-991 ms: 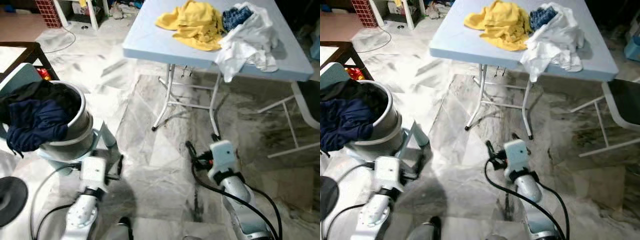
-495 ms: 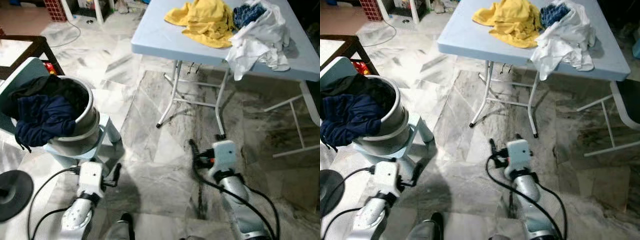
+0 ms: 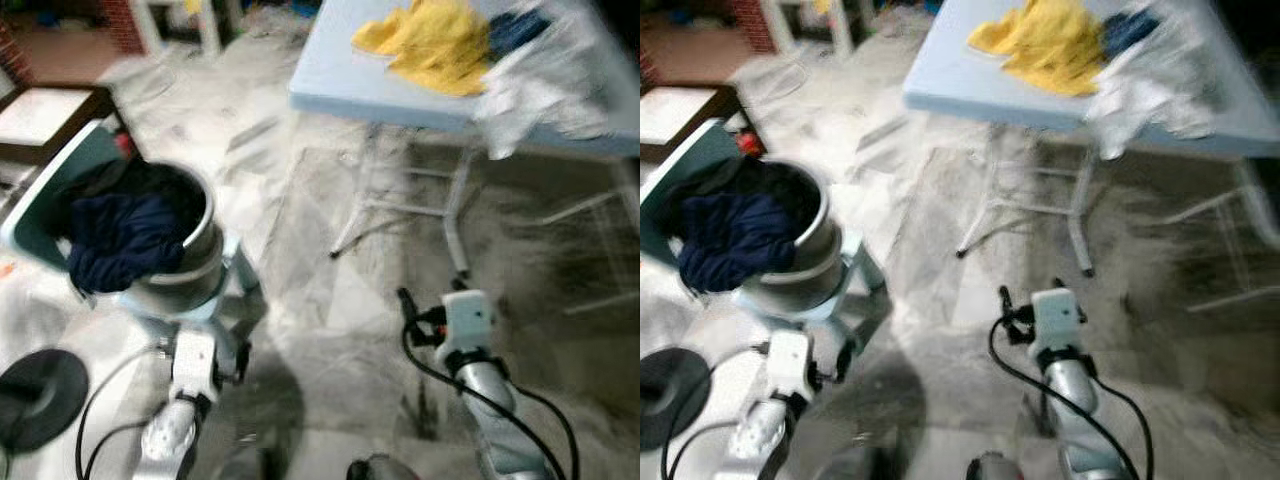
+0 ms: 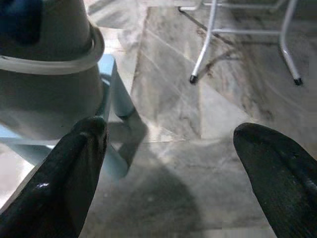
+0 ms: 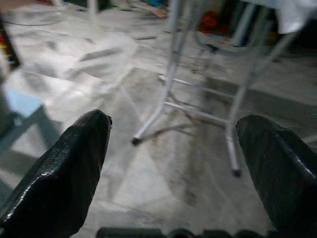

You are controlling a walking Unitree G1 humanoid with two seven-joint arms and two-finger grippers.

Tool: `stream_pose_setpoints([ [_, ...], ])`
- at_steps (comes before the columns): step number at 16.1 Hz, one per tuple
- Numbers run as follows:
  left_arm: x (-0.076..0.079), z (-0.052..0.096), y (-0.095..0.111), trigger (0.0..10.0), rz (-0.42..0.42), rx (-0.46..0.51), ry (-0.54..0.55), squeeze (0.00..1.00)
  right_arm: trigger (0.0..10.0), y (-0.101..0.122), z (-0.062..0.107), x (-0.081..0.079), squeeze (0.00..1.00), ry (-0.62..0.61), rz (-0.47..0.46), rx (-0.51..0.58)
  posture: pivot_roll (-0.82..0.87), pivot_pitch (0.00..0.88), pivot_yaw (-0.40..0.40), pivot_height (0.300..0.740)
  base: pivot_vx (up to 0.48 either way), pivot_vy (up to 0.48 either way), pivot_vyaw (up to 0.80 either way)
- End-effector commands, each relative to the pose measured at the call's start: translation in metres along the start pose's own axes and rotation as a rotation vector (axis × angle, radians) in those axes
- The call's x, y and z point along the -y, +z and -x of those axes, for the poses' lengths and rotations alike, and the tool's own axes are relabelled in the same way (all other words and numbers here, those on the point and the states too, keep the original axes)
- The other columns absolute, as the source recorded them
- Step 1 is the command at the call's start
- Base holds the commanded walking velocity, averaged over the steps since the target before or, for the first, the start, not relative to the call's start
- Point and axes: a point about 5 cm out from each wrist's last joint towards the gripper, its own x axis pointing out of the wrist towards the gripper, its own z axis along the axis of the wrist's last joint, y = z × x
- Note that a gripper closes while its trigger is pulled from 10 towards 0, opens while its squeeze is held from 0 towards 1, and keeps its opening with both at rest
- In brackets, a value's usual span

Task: Hang hanger

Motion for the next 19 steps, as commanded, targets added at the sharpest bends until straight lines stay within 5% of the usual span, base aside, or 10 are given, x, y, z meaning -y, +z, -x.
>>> stream_pose_setpoints([
  [1,-0.009,0.001,0.004,10.0,-0.012,0.021,0.027,0.00,10.0,0.000,0.000,-0.006,0.00,0.012,-0.011,0.002,0.01,0.210,-0.044,0.740,0.000,0.480,0.00],
  [7,-0.005,0.008,0.040,10.0,-0.002,0.181,0.048,0.00,10.0,-0.001,0.003,-0.004,0.00,0.015,-0.006,0.002,0.01,0.215,-0.051,0.740,0.000,0.240,0.00],
  [14,0.010,0.016,0.061,10.0,0.042,0.220,-0.005,0.00,10.0,-0.001,0.006,-0.006,0.00,0.048,0.019,0.011,0.00,0.215,-0.055,0.740,0.134,0.000,0.00],
  [19,0.014,0.018,0.067,10.0,0.056,0.205,-0.006,0.00,10.0,-0.001,0.004,-0.008,0.00,0.063,0.016,0.011,0.00,0.212,-0.060,0.740,0.334,0.000,0.64],
])
